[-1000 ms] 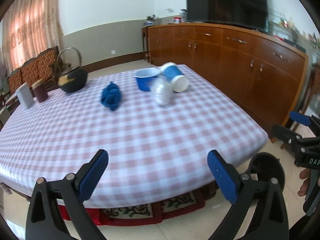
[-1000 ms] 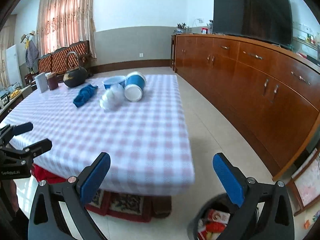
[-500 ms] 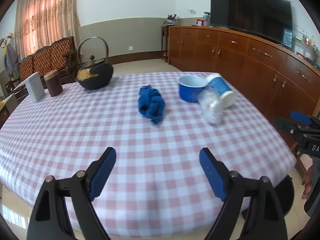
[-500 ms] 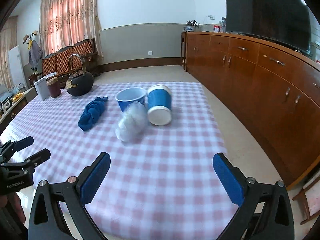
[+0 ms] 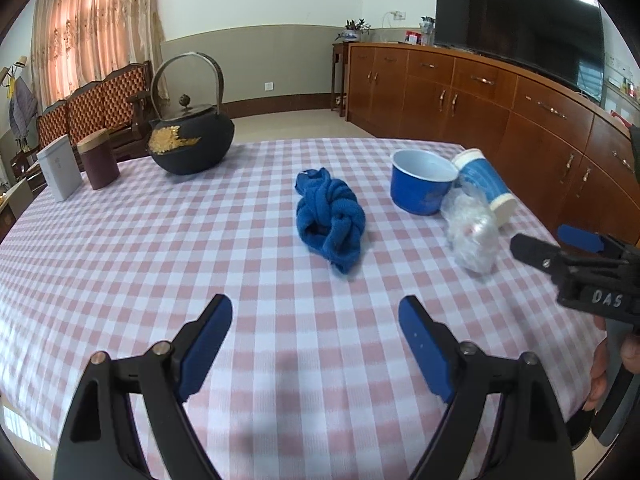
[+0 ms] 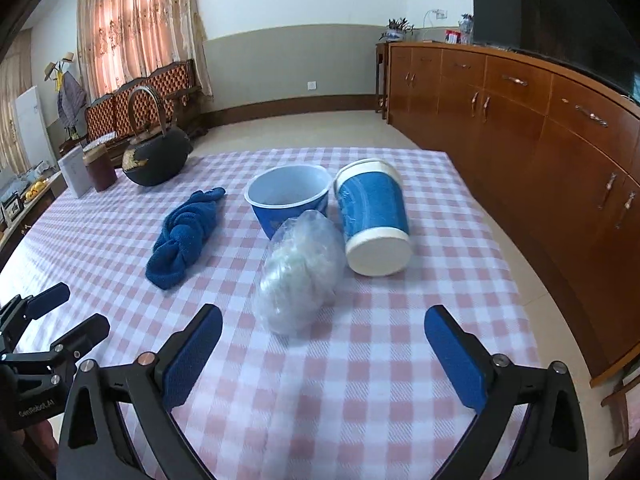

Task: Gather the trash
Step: 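Move both tools back to the table toward the towel and plastic bag, then grasp the clear plastic bag with the right tool while the left tool grasps the blue towel, then lift the blue towel and clear plastic bag off the table with both tools, then carry the towel and plastic bag over the black bucket with both tools, then open both tools to drop the towel and plastic bag into the bucket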

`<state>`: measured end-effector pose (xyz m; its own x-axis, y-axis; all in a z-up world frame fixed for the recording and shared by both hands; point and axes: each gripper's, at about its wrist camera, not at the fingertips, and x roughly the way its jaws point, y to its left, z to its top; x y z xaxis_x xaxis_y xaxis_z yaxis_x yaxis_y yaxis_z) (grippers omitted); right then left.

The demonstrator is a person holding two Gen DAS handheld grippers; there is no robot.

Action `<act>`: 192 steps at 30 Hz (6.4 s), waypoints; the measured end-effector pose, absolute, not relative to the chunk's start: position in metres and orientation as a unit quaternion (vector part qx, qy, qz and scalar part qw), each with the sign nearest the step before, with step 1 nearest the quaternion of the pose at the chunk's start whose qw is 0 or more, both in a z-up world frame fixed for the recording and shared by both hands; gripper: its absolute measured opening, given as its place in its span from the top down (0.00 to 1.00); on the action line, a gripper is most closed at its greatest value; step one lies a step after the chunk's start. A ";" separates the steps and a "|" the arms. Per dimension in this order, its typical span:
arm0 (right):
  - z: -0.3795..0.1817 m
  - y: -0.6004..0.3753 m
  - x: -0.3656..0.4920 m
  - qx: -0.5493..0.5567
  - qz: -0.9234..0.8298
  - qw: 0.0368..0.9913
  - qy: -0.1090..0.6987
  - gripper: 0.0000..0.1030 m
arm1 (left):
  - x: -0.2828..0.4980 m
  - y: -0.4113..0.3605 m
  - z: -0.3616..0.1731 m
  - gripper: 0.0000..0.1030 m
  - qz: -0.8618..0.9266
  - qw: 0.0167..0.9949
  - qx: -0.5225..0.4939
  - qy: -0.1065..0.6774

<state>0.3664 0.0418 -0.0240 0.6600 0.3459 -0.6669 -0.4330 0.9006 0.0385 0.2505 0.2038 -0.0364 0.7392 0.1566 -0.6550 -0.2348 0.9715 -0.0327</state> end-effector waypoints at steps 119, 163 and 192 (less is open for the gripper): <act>-0.001 -0.190 0.215 -0.011 0.107 0.934 0.341 0.64 | 0.187 0.053 -0.006 0.84 -0.031 0.946 -0.001 0.322; -0.133 -0.371 0.181 0.014 0.039 0.879 0.475 0.64 | 0.208 -0.208 -0.121 0.84 -0.279 0.844 0.093 0.449; -0.169 -0.399 0.182 -0.013 -0.004 0.873 0.487 0.00 | 0.192 -0.193 -0.117 0.00 -0.196 0.874 0.105 0.432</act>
<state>0.1822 -0.3991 -0.1691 0.5263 -0.0203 -0.8501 -0.0053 0.9996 -0.0271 0.1917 -0.1935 -0.1169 0.5494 -0.2521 -0.7967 0.4328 0.9014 0.0132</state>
